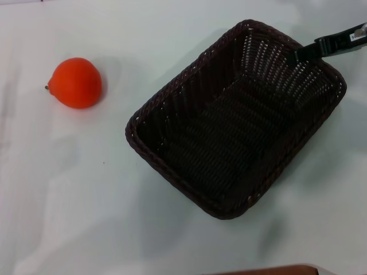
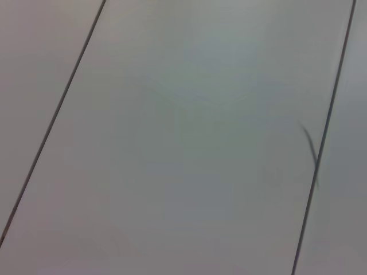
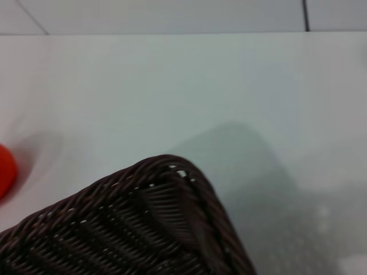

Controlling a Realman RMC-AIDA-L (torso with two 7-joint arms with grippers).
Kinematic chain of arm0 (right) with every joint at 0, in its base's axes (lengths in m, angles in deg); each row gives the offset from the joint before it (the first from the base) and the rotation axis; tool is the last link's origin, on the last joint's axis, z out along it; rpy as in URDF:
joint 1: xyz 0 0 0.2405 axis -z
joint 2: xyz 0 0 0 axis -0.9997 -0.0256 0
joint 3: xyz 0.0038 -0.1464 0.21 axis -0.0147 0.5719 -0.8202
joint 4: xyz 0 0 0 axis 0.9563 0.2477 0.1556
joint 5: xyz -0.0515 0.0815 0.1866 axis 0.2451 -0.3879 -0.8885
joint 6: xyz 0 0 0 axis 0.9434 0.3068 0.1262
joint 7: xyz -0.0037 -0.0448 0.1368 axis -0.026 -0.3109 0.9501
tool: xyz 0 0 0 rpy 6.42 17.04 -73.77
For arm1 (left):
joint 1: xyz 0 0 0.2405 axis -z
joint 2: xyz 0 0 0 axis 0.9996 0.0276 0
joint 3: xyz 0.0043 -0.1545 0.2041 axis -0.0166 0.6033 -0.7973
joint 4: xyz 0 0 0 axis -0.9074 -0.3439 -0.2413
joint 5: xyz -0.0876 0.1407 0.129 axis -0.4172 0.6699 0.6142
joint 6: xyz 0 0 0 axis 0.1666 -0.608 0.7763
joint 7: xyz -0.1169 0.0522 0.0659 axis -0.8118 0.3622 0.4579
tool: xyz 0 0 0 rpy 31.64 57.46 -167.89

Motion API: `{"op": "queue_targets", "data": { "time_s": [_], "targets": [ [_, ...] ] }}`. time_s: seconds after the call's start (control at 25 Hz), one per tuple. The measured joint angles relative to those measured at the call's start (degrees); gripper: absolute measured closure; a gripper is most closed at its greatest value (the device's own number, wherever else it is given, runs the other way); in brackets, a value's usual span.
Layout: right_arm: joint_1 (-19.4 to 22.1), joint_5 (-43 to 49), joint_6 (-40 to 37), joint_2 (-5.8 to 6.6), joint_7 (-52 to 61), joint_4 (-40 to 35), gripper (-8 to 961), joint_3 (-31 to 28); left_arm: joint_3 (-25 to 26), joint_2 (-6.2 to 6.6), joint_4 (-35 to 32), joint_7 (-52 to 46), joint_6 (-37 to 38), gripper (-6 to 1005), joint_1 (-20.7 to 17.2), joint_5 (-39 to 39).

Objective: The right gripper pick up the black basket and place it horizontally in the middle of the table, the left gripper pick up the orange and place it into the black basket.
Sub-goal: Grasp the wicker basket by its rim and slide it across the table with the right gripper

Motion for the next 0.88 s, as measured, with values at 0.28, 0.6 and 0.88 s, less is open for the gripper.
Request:
{"op": "queue_targets", "data": {
  "time_s": [0.28, 0.6, 0.88],
  "targets": [
    [-0.74, -0.23, 0.29, -0.1, -1.55, 1.83, 388, 0.16, 0.17, 0.0, -0.16, 0.01, 0.43, 156, 0.1, -0.2],
    [-1.65, -0.17, 0.88, -0.58, -0.54, 2.17, 635, -0.02, 0.27, 0.08, -0.03, 0.04, 0.49, 156, 0.07, -0.22],
    [2.83, -6.4, 3.23, -0.96, 7.48, -5.43, 751, -1.8, 0.27, 0.15, 0.21, 0.08, 0.5, 155, 0.0, -0.22]
  ]
}}
